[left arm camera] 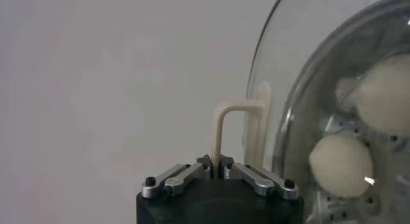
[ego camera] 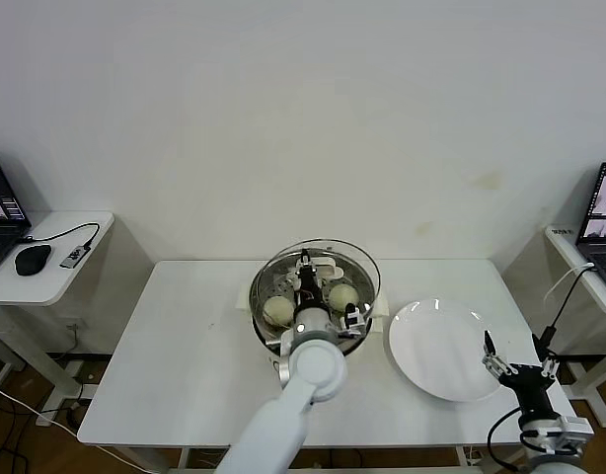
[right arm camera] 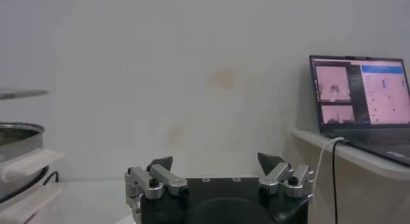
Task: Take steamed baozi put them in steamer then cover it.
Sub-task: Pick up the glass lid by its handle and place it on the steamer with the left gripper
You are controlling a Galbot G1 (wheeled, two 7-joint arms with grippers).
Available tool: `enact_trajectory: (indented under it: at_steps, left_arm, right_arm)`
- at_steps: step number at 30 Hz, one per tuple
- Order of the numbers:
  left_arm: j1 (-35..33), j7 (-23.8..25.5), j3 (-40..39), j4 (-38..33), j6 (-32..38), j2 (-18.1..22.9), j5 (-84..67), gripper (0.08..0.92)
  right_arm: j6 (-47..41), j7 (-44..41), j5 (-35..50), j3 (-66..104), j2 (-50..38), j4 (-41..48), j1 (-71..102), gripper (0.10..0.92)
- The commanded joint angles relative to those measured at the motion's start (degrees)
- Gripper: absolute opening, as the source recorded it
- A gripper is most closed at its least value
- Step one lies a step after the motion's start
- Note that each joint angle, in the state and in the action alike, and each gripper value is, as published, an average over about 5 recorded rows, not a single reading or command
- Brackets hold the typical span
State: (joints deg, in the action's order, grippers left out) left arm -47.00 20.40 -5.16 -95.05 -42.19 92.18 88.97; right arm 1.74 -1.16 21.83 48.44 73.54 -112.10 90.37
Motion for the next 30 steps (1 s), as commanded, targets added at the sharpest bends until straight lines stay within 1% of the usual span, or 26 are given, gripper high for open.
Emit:
enact_trajectory:
  at_steps: [1,16,30]
  left_arm:
    - [-1.21,0.21,-0.65,1.02,-1.89,0.33,3.70,0.142]
    - [-3.57,0.31,-0.32,0.76,-1.26,0.21,6.02,0.142]
    - [-4.00,-1.94,-0.48,2.27,0.06,0.16,6.15,0.142]
  right_arm:
    - [0.07,-0.04,-0.08,0.06,0.01,0.02,-0.09,0.823]
    - [0.12,-0.06,-0.11,-0.06,-0.06,0.13,-0.44,0.823]
    - [0.33,-0.11,-0.13,0.11,-0.11,0.15,-0.24,0.823]
